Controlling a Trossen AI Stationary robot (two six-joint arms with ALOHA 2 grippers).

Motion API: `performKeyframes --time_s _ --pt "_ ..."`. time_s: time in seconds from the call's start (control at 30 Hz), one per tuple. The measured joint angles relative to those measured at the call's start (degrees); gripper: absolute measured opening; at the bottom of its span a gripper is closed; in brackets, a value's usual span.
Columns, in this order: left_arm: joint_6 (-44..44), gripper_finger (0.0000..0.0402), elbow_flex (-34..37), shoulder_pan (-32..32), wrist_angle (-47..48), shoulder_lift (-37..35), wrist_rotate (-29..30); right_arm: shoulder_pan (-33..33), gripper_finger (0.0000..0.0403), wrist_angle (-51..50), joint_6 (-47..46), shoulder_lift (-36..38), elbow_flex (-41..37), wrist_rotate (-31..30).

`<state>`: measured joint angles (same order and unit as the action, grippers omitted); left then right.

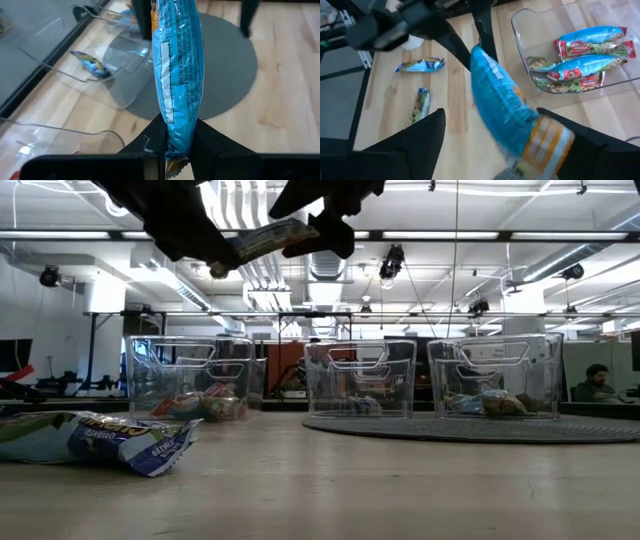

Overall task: Pick and place Granola Bars by type
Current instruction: Put the yellow granola bar into the right transparent bin

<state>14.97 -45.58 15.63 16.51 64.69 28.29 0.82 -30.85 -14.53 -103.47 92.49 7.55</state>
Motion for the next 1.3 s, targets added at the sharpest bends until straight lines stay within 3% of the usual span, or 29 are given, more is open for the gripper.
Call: performKeyframes --time_s 0.4,0.93,1.1,1.3 --pt "0.17 0.0041 0.00 0.00 0.44 0.04 -0.48 0.72 0.0270 2.81 1.26 -2.15 -0.02 1.60" --pt "0.06 0.0042 -1.63 -0.03 0.05 5.27 -0.34 1.07 0.0138 0.62 -0.49 -2.15 -0.02 1.99" --pt "0.12 0.0042 -1.43 -0.10 0.03 5.07 -0.23 1.23 0.0141 -2.53 0.72 -2.15 -0.02 1.27" --pt "0.17 0.0042 -1.18 -0.05 0.06 5.07 -0.13 1.27 0.0191 -3.75 1.45 -2.13 -0.02 1.07"
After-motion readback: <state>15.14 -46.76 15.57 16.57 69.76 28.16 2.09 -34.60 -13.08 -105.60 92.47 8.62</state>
